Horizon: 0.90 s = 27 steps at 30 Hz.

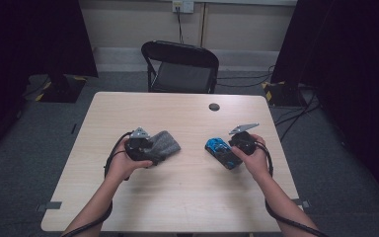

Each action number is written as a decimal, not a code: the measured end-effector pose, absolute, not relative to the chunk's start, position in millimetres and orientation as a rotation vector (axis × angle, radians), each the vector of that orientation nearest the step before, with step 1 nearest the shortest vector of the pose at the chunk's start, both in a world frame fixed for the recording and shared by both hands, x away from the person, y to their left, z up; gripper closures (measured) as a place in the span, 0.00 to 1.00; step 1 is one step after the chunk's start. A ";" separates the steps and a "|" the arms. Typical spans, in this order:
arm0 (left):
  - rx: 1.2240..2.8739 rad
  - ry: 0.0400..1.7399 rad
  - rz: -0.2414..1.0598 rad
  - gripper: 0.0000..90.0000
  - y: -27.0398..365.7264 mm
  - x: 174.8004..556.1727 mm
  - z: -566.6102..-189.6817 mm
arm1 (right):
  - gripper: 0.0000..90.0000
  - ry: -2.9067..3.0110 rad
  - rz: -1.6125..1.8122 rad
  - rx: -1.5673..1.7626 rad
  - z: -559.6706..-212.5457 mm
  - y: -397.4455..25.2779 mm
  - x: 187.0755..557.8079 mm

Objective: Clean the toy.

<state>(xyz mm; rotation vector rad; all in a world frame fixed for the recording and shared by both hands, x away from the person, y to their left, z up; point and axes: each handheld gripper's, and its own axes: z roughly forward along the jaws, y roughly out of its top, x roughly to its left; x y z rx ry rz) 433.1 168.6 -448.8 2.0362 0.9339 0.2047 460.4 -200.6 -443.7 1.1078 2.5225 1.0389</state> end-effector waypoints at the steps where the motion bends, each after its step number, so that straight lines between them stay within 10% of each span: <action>1: 2.037 0.927 0.193 0.18 168.0 431.9 -447.4 | 0.19 2.519 1.044 1.107 -442.9 -200.6 458.8; 27: 2.109 0.794 0.111 0.19 150.9 404.4 -453.2 | 0.20 2.608 1.113 0.972 -446.1 -190.1 427.1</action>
